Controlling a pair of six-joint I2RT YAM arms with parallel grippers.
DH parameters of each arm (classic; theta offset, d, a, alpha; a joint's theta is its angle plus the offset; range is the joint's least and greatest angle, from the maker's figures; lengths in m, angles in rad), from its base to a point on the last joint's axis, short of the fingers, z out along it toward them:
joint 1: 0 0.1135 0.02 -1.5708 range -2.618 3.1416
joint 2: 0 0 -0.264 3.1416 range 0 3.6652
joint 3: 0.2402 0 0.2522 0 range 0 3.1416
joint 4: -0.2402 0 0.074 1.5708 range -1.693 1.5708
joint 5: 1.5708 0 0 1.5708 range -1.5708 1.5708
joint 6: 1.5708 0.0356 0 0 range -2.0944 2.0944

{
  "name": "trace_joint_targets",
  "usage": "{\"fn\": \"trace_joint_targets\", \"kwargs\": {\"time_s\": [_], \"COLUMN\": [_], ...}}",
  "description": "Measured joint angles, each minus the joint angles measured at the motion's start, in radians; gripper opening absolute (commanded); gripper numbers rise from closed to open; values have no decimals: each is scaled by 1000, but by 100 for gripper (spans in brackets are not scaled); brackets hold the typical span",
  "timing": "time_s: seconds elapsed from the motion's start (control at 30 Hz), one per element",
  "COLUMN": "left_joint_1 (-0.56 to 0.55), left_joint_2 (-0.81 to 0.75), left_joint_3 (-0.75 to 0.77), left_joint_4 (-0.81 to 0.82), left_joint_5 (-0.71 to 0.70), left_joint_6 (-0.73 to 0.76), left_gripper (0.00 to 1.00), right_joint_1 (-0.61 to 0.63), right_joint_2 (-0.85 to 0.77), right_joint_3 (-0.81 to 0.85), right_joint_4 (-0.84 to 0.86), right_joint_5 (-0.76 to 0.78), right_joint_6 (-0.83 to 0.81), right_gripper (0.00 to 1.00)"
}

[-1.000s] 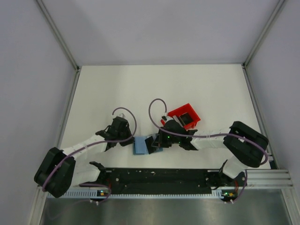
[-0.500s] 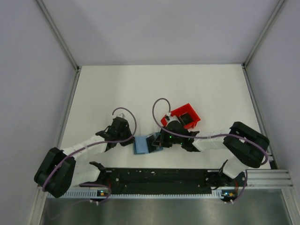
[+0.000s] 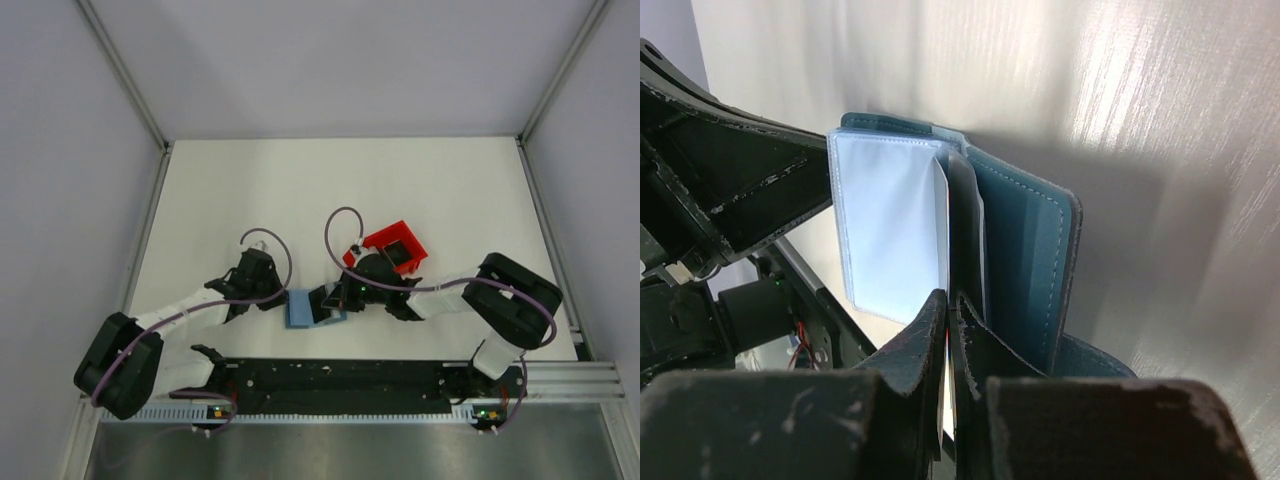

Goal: Put the credit cards into the card holder
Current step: Insert the credit card into the card holder.

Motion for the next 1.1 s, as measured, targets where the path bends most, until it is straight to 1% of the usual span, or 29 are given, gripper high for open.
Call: {"fn": "trace_joint_targets", "kwargs": {"time_s": [0.3, 0.5, 0.63, 0.93, 1.1], "left_joint_1": [0, 0, 0, 0, 0], "left_joint_2": [0, 1, 7, 11, 11], "left_joint_3": [0, 0, 0, 0, 0], "left_joint_4": [0, 3, 14, 19, 19], "left_joint_5": [0, 0, 4, 7, 7], "left_joint_6": [0, 0, 0, 0, -1], "left_gripper": [0, 0, 0, 0, 0], "right_joint_1": [-2, -5, -6, -6, 2], "right_joint_2": [8, -26, -43, -22, -10], "right_joint_3": [1, 57, 73, 73, 73], "right_joint_4": [-18, -153, -195, -170, -160], "right_joint_5": [17, 69, 95, 56, 40], "right_joint_6": [17, -56, -90, -101, -67], "right_gripper": [0, 0, 0, 0, 0]}}
